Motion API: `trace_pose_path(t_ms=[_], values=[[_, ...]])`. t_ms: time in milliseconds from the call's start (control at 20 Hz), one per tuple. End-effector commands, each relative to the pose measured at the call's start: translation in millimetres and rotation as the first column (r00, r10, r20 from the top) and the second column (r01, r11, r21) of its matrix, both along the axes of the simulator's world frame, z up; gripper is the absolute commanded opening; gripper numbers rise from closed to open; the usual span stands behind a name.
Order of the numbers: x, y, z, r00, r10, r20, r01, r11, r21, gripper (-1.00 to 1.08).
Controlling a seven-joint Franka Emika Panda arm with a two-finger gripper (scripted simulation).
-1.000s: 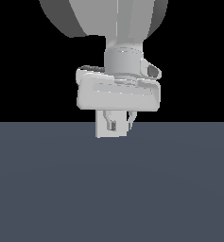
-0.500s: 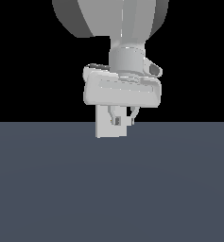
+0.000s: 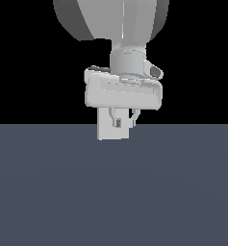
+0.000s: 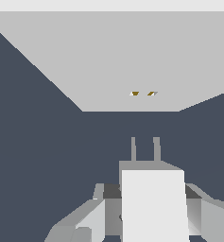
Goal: Plug the charger into the wall socket.
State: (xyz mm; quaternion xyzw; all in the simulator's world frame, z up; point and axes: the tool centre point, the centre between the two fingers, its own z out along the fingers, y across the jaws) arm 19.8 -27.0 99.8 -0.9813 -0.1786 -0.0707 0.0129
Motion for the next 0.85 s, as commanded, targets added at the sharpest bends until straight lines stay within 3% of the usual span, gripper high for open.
trace_pose_path(t_ms=[0,450,800], values=[[6,2,0,1.0,0.0,0.0,0.0,1.0,0.0,-1.0],[34,13,0,1.0,0.0,0.0,0.0,1.0,-0.001,-1.0],[41,15,0,1.0,0.0,0.0,0.0,1.0,-0.001,-1.0]])
